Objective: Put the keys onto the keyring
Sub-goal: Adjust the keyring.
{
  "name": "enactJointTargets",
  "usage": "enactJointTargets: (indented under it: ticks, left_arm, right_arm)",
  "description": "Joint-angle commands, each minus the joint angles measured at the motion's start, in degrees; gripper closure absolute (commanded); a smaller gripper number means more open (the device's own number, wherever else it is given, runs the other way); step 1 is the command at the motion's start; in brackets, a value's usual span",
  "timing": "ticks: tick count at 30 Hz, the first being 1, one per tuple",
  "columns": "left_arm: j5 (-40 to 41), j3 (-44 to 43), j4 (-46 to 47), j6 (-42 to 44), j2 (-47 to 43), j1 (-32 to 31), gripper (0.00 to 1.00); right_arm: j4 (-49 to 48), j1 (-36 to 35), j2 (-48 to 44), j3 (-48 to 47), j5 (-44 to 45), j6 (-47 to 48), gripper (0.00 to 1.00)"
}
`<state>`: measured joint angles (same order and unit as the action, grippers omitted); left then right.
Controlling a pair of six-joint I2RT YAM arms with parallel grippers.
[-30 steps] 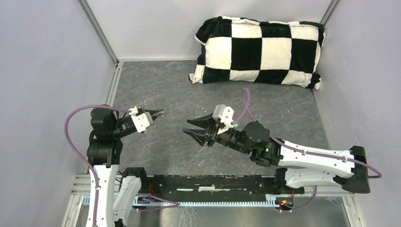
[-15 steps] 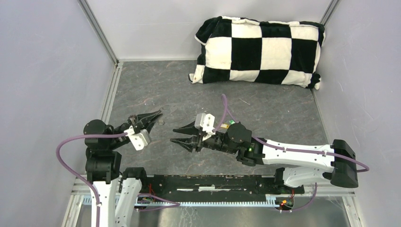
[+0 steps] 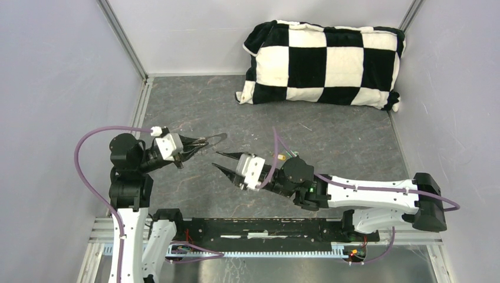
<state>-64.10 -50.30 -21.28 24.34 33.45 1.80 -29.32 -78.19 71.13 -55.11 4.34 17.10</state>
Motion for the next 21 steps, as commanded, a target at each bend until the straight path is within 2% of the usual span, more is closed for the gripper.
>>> enactJointTargets:
  ticks: [1,4,8,15,21]
  left_arm:
    - [-3.8,-3.4,2.2,-13.5,2.8,0.2,0.98]
    - [-5.3,-4.4,-0.5,-16.2,5.5,0.2,0.98]
    - [-5.7,-4.6,-3.8,-16.5,7.0,0.2,0.98]
    - [-6.0,-3.6,-3.9,-19.1,6.9,0.2,0.98]
    - [-6.0,-3.1,-5.1,-18.2,6.0,0.2,0.98]
  right_arm:
    - [-0.7,-4.2,1.1,-0.9,11.4,25.1,0.61]
    - [-3.6,-6.5,2.2,1.4,17.9,39.1,0.62]
    - [-8.1,-8.3,3.2,2.7,21.0,50.3,0.62]
    - [-18.7,-8.5,7.3,3.3,22.4,61.2,0.6]
    - [-23.9,-8.5,11.7,1.1,21.1,64.9,0.58]
